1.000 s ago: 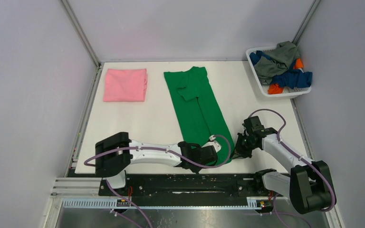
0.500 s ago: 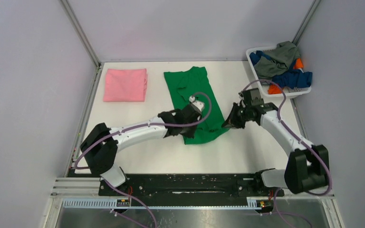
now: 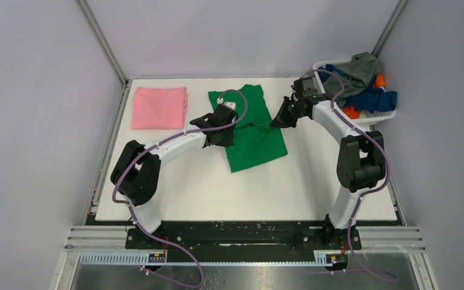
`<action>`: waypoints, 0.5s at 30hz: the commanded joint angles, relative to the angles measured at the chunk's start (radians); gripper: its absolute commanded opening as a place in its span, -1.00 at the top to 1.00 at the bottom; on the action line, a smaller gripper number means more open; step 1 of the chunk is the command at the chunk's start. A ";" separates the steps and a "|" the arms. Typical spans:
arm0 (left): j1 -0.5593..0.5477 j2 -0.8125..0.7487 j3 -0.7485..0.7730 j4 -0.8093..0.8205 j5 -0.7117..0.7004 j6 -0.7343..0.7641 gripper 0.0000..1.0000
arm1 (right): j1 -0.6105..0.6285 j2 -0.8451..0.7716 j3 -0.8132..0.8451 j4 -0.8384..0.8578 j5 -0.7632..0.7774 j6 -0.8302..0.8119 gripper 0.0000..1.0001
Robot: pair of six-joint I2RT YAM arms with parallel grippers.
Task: Fold and stack the t-shirts
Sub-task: Fold the folded rectangular tshirt in 1/3 of the way
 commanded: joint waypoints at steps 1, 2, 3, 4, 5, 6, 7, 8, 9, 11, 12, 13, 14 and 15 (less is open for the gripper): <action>0.049 0.056 0.083 0.064 0.015 0.026 1.00 | -0.005 0.104 0.127 0.000 -0.004 -0.012 1.00; 0.058 0.075 0.098 0.061 0.017 0.030 1.00 | -0.005 0.125 0.151 0.002 0.009 -0.013 1.00; 0.070 0.094 0.115 0.059 0.021 0.033 1.00 | -0.005 0.147 0.175 0.003 0.021 -0.011 1.00; 0.082 0.115 0.130 0.055 0.030 0.035 1.00 | -0.006 0.173 0.199 -0.002 0.024 -0.009 0.99; 0.092 0.135 0.150 0.048 0.037 0.036 1.00 | -0.005 0.197 0.229 -0.012 0.023 -0.010 0.98; 0.105 0.154 0.166 0.043 0.045 0.037 1.00 | -0.005 0.223 0.254 -0.021 0.019 -0.009 0.95; 0.113 0.171 0.183 0.036 0.049 0.039 1.00 | -0.005 0.245 0.274 -0.021 0.018 -0.005 0.93; 0.118 0.186 0.196 0.032 0.051 0.042 0.88 | -0.006 0.264 0.292 -0.022 0.024 -0.003 0.92; 0.123 0.197 0.205 0.033 0.055 0.046 0.73 | -0.005 0.280 0.306 -0.022 0.039 0.000 0.92; 0.132 0.218 0.231 0.036 0.055 0.057 0.66 | -0.005 0.309 0.342 -0.027 0.076 0.003 0.85; 0.138 0.229 0.247 0.036 0.058 0.063 0.60 | -0.005 0.327 0.369 -0.036 0.089 0.003 0.68; 0.143 0.240 0.269 0.030 0.061 0.067 0.47 | -0.005 0.342 0.397 -0.050 0.090 0.001 0.45; 0.149 0.249 0.293 0.020 0.066 0.070 0.28 | -0.005 0.356 0.422 -0.066 0.084 -0.006 0.35; 0.154 0.252 0.315 0.006 0.074 0.070 0.07 | -0.005 0.362 0.444 -0.085 0.086 -0.014 0.19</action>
